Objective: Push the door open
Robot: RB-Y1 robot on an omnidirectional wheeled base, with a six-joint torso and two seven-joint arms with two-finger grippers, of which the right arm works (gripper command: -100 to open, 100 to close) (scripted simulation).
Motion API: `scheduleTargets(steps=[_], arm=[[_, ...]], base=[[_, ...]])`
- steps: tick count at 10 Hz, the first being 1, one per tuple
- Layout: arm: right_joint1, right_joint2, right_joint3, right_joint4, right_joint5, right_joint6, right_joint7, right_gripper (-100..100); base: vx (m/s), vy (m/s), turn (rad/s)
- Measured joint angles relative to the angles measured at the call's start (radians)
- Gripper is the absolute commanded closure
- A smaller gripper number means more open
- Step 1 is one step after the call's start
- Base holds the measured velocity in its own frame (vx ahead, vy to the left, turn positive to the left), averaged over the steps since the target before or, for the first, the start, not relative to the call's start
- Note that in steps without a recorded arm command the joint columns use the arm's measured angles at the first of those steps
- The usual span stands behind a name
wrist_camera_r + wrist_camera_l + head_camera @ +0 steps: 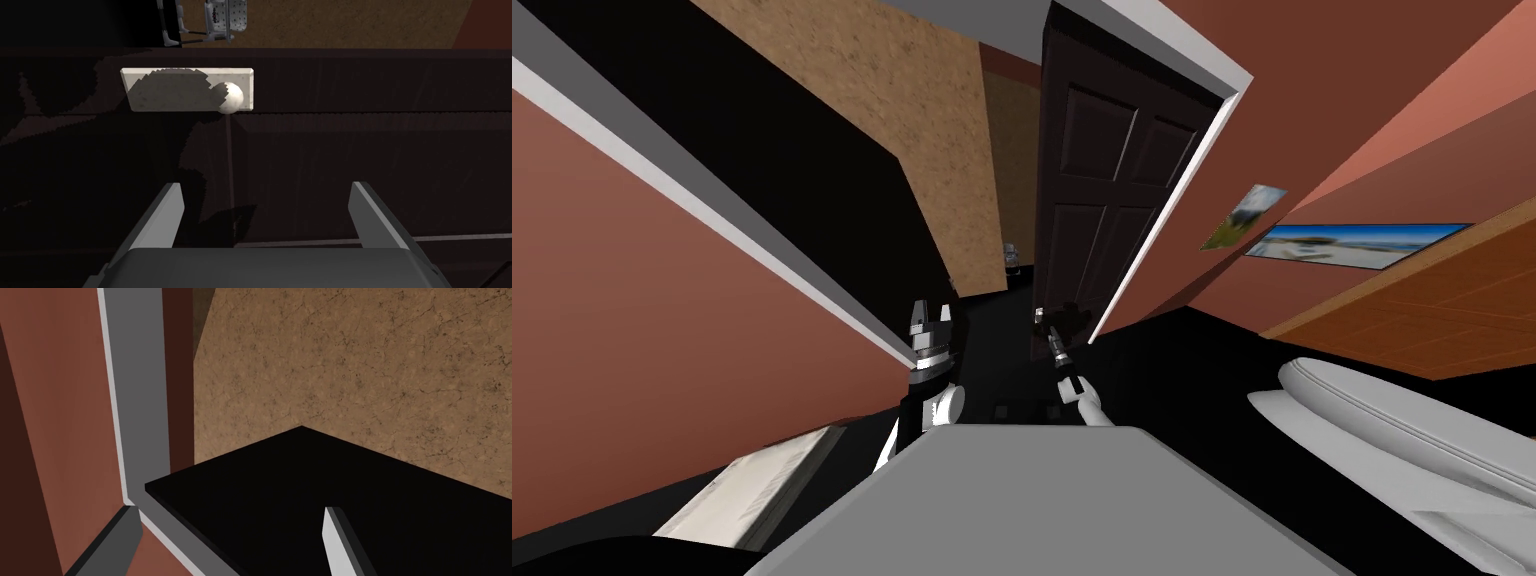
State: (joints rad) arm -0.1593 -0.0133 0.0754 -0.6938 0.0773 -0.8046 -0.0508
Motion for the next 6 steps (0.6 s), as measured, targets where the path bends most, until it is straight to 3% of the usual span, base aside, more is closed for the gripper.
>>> scheduleTargets(steps=[3, 6], arm=[[-0.024, 0.015, 0.003, 0.052, 0.0, -0.002, 0.003, -100], [-0.06, 0.036, 0.003, 0.133, -0.002, -0.02, 0.009, -100]], base=[[0.047, -0.091, 0.078], [0.056, -0.118, 0.102]])
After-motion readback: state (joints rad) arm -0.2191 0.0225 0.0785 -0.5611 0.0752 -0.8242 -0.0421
